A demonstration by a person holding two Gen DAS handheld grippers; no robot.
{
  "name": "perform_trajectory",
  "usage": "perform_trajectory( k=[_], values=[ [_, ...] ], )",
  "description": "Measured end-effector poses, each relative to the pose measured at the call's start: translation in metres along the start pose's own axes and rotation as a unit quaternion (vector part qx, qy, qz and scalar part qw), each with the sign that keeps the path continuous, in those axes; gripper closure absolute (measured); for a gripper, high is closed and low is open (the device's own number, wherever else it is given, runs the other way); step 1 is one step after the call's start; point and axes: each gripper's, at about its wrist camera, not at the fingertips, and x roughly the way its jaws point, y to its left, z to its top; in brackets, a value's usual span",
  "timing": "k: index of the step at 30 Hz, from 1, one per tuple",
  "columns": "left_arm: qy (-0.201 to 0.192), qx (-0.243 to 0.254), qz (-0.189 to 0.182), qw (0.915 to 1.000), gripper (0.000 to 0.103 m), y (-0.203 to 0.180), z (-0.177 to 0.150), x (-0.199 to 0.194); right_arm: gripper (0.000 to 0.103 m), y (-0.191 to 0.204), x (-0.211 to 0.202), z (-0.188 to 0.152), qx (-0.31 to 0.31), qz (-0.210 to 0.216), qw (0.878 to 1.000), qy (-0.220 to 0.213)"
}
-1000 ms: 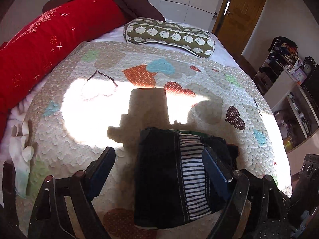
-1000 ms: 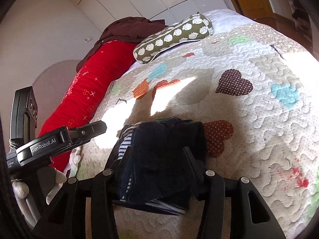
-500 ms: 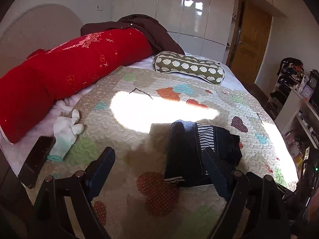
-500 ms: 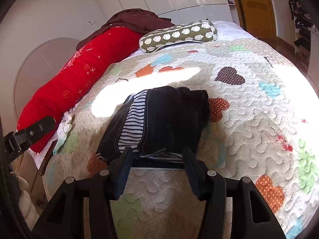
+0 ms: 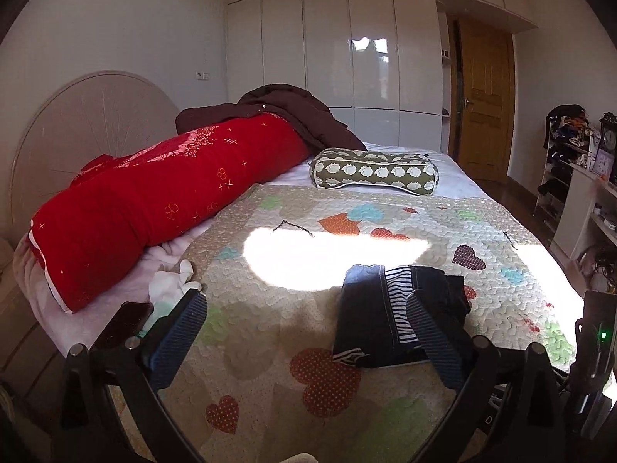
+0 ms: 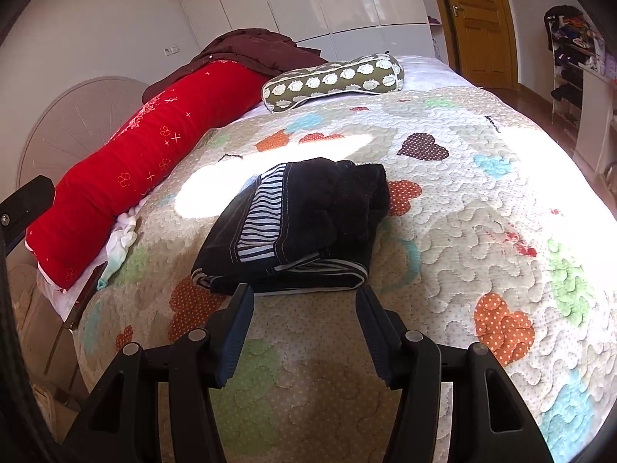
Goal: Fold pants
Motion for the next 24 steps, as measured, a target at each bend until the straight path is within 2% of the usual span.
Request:
perform_trajectory(
  k=[7, 17, 24],
  values=[
    [0.049, -0.016, -0.026, 0.9983, 0.000, 0.002, -0.010, 0.019, 0.043, -0.002, -0.002, -0.002, -0.002, -0.032, 0.999, -0.001],
    [0.079, -0.006, -0.042, 0.9959, 0.000, -0.004, -0.024, 0.032, 0.040, 0.010, 0.002, -0.005, -0.041, -0.065, 0.997, -0.002],
    [0.092, 0.002, -0.043, 0.9949, 0.000, -0.009, -0.029, 0.036, 0.039, 0.001, 0.006, -0.004, -0.031, -0.079, 0.996, 0.004]
  ],
)
